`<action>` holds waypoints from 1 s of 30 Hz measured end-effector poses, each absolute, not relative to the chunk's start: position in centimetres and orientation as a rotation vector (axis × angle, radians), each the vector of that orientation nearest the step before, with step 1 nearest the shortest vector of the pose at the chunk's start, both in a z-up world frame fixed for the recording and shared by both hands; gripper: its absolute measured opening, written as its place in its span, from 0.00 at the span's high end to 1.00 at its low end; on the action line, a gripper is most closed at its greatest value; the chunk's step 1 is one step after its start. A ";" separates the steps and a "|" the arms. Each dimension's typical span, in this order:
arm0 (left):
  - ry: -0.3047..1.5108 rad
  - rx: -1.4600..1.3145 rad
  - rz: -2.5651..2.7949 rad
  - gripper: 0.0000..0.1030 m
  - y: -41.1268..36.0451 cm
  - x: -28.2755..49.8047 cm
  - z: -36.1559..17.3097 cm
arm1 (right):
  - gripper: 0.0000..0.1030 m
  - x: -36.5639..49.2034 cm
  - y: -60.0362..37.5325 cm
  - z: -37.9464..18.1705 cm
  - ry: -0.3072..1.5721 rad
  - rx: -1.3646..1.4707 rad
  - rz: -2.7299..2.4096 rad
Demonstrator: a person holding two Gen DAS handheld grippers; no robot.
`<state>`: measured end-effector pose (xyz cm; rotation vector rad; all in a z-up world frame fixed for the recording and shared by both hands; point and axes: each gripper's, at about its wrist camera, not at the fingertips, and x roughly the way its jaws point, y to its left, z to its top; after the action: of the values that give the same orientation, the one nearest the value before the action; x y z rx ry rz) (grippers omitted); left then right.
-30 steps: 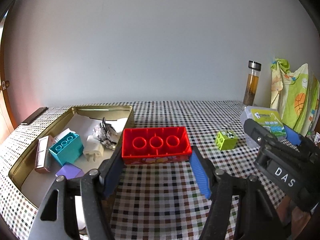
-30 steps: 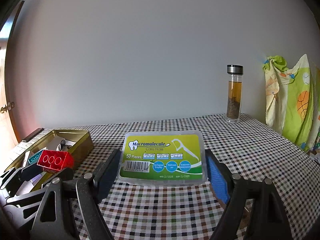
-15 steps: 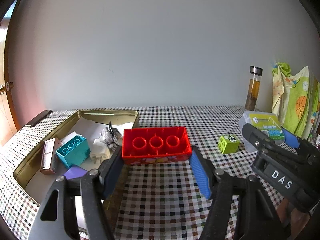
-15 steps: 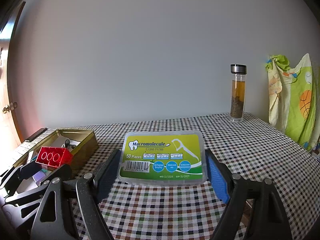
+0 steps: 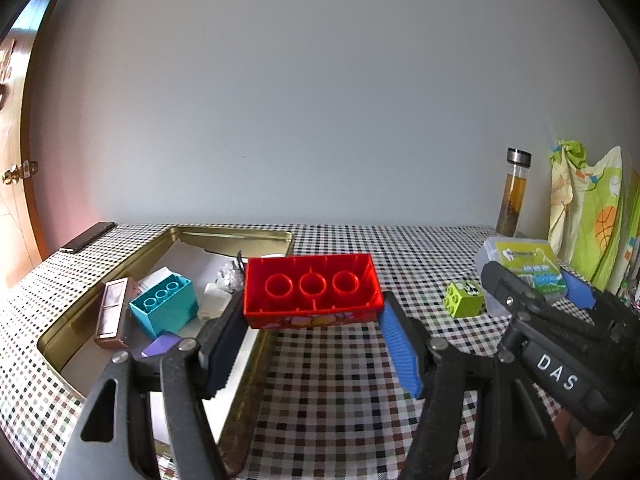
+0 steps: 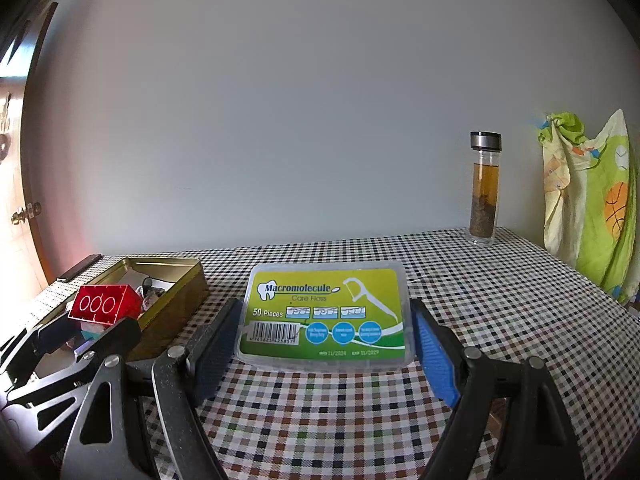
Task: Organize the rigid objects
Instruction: 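Lift the red brick with the left tool while the right tool carries the floss box toward the tin, then carry the red brick over the tin with the left tool while the right tool brings the floss box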
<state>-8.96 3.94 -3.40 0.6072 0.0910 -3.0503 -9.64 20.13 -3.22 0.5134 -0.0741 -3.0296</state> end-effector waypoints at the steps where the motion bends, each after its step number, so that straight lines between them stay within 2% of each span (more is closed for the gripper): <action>1: 0.095 0.607 -3.053 0.36 3.9 -8.9 -3.4 | 0.19 -9.6 20.0 -3.2 -0.075 0.512 -3.028; 30: 0.117 0.438 -2.992 0.36 1.4 -6.5 -2.6 | 0.19 -9.0 17.0 -3.2 -0.051 0.473 -2.961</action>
<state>-6.46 1.40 -2.64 0.4384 0.1168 -2.9921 -9.01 17.04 -3.18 0.4730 -0.0513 -2.9611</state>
